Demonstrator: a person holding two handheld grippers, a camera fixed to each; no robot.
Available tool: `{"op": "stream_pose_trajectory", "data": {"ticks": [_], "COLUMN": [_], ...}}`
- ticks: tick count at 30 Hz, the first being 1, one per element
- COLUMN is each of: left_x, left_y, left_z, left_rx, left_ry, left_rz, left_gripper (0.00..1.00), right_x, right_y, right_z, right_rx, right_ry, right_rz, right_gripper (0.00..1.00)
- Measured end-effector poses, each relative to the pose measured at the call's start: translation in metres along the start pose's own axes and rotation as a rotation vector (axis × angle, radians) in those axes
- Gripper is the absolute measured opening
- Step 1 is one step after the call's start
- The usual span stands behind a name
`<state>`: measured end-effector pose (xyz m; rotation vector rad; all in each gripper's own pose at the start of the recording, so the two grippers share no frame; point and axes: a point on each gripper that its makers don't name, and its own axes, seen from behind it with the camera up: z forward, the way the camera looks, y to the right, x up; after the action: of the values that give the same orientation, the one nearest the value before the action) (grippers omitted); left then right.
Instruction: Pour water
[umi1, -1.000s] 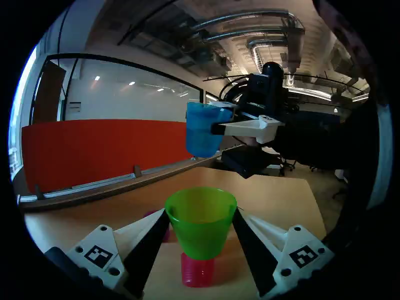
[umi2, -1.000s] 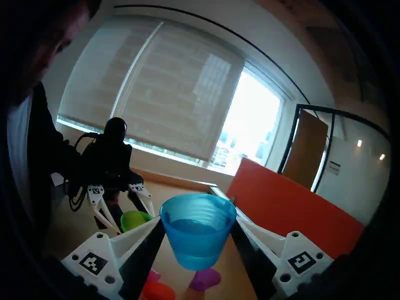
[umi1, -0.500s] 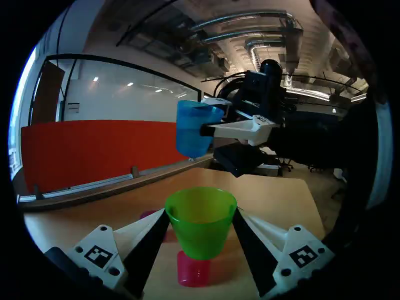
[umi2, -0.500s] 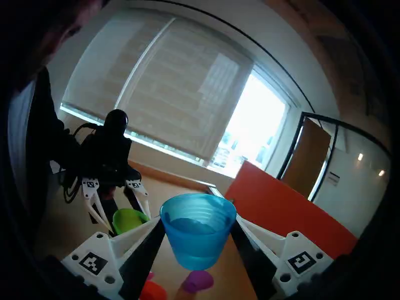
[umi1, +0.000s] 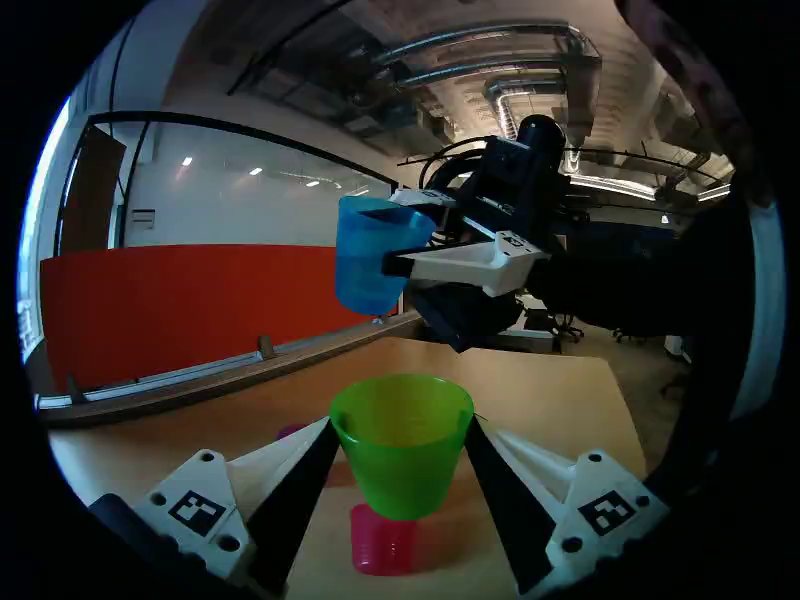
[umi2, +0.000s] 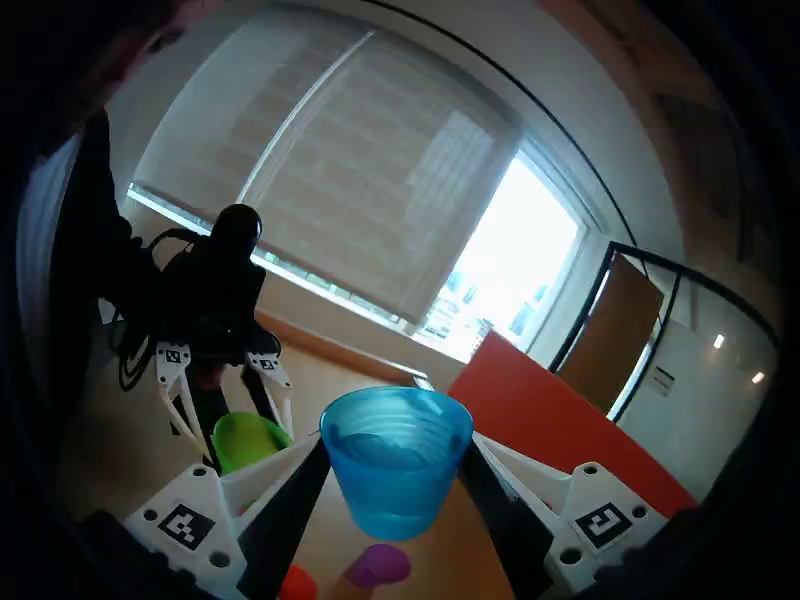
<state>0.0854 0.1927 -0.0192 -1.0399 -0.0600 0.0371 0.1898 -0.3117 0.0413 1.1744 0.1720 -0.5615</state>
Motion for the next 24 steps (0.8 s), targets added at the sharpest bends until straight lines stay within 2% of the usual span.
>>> {"op": "stream_pose_trajectory", "data": {"ticks": [24], "left_x": [0.0001], "left_y": [0.0041], "left_z": [0.0011], "left_rx": [-0.003], "left_ry": [0.002], "left_rz": [0.005], "left_gripper": [0.86], "right_x": [0.0026], "right_y": [0.0034], "right_z": [0.0082], "right_rx": [0.002], "right_ry": [-0.01], "right_rz": [-0.09], "right_gripper": [0.89]}}
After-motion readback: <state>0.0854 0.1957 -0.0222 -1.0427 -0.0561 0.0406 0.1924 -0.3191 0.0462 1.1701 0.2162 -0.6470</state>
